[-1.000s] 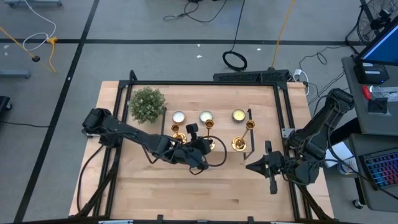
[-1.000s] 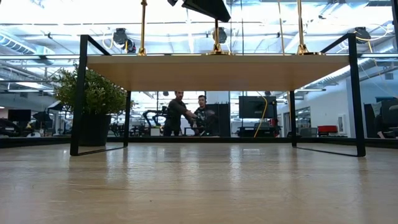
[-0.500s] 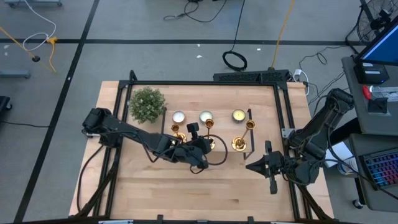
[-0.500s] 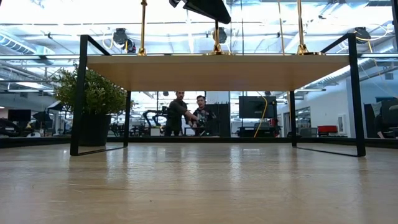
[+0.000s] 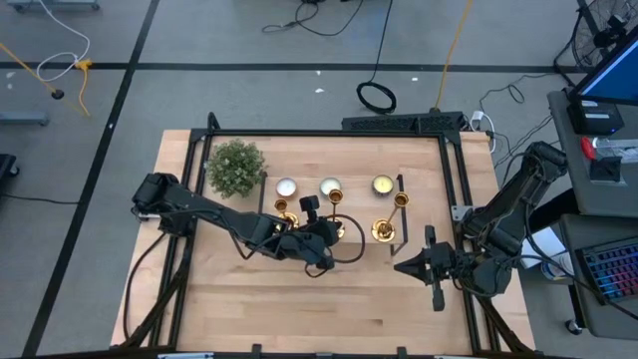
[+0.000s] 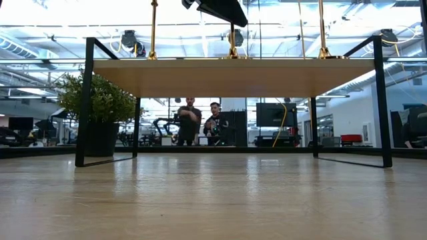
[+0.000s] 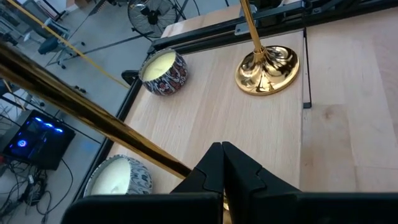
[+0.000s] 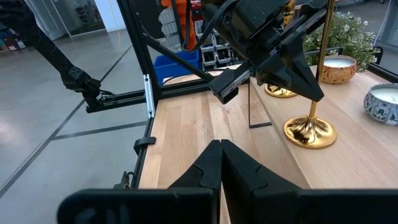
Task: Pick & Place candle stick holders
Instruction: Adjust the candle holders on the shelf
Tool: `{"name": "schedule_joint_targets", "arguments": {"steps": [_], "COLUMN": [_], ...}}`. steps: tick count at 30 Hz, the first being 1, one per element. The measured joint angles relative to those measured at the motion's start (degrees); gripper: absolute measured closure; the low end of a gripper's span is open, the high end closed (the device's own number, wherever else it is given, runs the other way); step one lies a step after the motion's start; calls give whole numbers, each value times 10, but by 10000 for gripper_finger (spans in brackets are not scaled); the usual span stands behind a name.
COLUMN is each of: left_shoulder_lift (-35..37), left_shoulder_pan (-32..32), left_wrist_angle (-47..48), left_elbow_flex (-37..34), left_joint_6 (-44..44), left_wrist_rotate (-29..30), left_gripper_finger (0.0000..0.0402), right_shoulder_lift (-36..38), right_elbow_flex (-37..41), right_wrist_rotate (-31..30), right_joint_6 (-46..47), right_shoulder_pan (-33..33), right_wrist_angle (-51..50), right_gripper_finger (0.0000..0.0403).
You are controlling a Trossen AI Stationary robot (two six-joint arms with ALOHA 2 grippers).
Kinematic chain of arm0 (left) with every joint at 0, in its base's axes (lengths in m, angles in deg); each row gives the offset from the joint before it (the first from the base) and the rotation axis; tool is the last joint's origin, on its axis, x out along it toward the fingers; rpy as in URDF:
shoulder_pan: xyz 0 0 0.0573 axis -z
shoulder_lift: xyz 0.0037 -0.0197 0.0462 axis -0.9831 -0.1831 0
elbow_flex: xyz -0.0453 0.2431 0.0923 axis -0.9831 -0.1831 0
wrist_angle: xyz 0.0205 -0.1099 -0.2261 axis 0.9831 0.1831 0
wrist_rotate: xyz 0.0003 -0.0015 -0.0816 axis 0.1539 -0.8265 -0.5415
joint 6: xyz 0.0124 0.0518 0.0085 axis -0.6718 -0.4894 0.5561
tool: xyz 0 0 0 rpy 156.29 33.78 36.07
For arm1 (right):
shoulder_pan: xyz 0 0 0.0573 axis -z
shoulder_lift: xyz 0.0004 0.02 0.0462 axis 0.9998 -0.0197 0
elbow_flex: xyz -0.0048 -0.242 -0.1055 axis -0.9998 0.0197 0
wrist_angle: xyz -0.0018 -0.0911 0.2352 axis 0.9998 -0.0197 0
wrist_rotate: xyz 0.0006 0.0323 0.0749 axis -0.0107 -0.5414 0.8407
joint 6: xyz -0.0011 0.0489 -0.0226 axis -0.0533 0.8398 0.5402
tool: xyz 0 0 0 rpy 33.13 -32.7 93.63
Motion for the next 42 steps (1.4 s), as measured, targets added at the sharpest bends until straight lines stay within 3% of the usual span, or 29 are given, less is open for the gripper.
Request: {"name": "schedule_joint_targets", "arguments": {"steps": [24,32,39,42], "left_shoulder_lift": [6,55,105,121], "left_shoulder_pan": [15,54,99,113], "left_wrist_angle": [-8,-46,-46,-36], "left_elbow_flex": [0,-1,-1,-1], "left_joint_6": [7,62,110,133], "left_wrist_rotate": [5,-12,17,19], "left_gripper_finger": [401,401,401,402], "right_shoulder_lift": [0,0,-11,-22], "right_elbow_flex": [0,0,0,0], "right_wrist_rotate": [11,10,13,50], "right_joint_6": [2,2,20,37], "right_shoulder_pan": [0,2,44,70], "right_wrist_angle": [0,0,-20,-38], "right_gripper_finger": [403,403,403,403]}}
